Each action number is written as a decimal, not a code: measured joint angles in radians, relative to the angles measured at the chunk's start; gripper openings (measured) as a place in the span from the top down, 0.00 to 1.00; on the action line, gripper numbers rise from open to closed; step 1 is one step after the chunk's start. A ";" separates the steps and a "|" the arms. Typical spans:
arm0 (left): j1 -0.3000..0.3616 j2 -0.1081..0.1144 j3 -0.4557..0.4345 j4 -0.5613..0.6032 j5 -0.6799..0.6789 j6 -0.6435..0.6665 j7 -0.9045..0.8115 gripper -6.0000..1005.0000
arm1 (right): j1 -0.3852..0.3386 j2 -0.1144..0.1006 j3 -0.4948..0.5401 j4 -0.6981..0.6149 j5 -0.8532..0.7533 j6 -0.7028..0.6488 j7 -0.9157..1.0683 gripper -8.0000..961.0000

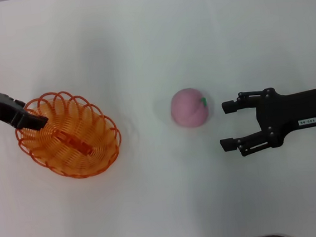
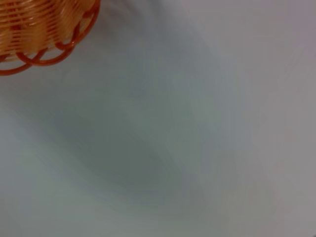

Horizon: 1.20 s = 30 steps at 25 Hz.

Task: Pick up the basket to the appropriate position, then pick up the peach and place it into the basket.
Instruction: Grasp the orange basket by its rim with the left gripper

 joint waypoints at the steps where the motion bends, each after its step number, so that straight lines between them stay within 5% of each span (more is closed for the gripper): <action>1: 0.000 0.000 0.000 -0.002 0.001 -0.001 0.000 0.32 | 0.000 0.000 0.000 0.000 0.000 0.000 0.000 0.01; 21: -0.005 0.001 0.013 -0.020 0.007 -0.011 -0.009 0.46 | 0.003 0.002 -0.002 0.000 0.000 0.000 0.010 0.01; 30: -0.016 0.000 0.013 -0.022 0.008 -0.009 -0.009 0.83 | 0.014 0.001 -0.002 0.000 0.000 0.000 0.023 0.01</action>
